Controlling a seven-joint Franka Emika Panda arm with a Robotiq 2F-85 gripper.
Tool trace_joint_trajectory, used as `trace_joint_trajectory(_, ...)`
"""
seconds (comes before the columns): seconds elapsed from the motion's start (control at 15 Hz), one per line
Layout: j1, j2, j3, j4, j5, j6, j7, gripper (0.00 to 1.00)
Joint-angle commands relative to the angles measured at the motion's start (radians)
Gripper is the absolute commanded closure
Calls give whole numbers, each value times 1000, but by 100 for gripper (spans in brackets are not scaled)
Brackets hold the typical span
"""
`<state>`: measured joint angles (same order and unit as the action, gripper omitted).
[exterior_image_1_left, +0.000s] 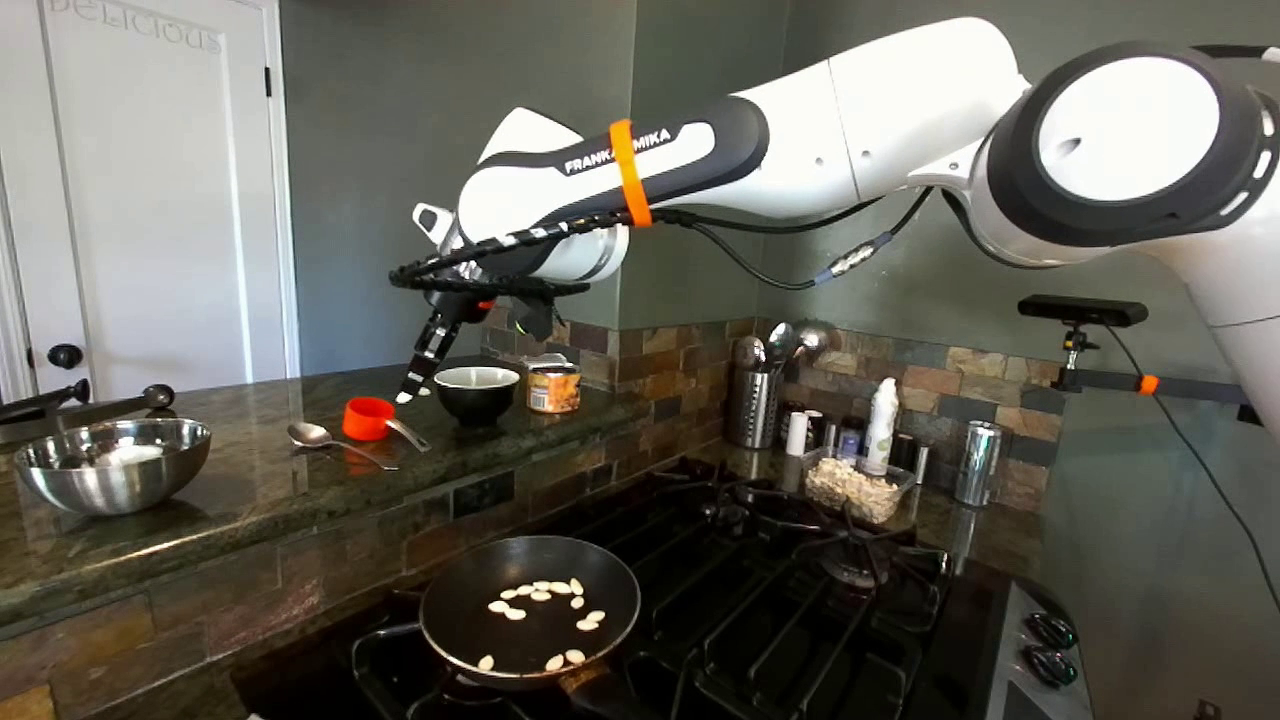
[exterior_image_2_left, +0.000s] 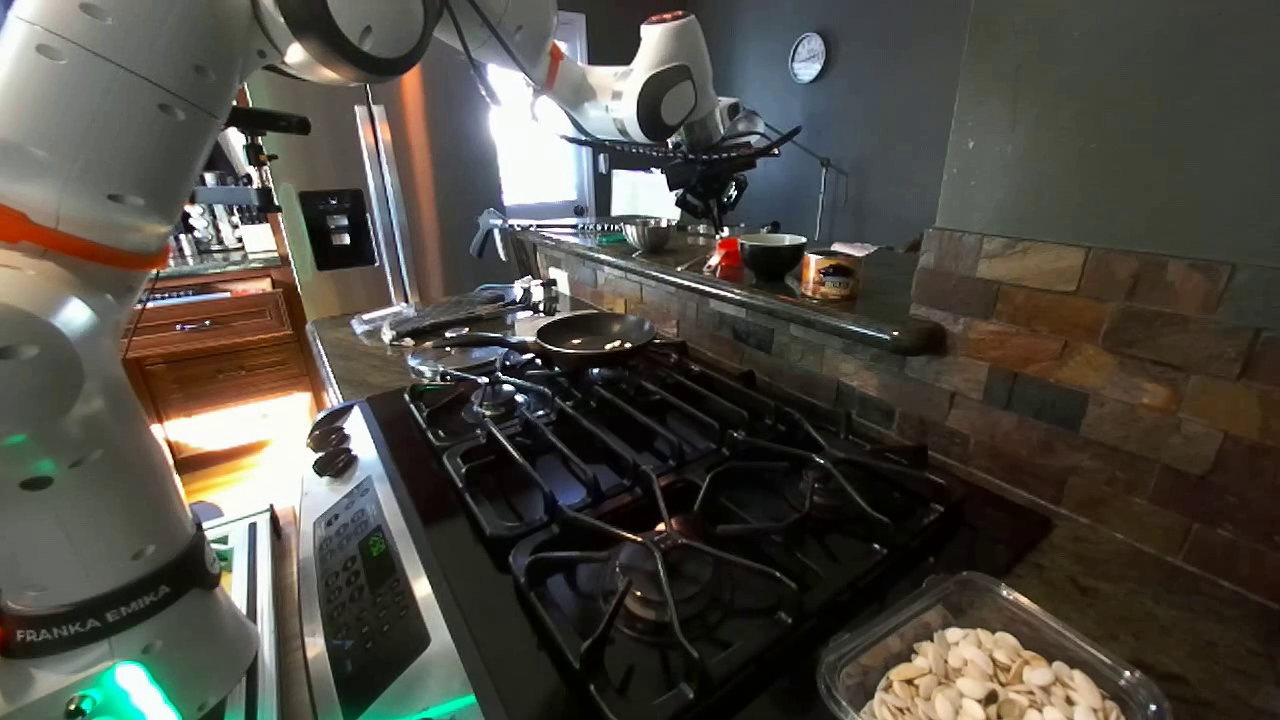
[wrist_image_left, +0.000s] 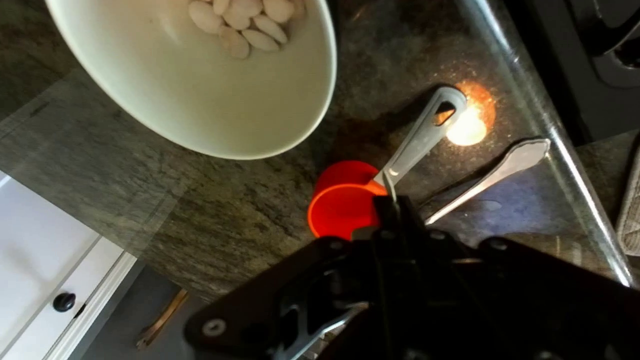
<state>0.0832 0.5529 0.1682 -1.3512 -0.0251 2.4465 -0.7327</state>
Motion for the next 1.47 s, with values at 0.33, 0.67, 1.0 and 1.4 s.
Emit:
trace_joint_trajectory(0.33,10,76,4,60,-49,90,-1,99)
trace_joint_trajectory(0.67,9,111,12,88,-65,127,-11,99)
trace_joint_trajectory(1.0,2,139,30,104,-55,166,-29,99)
trace_joint_trajectory(1.4,-8,157,51,112,-49,199,-54,99)
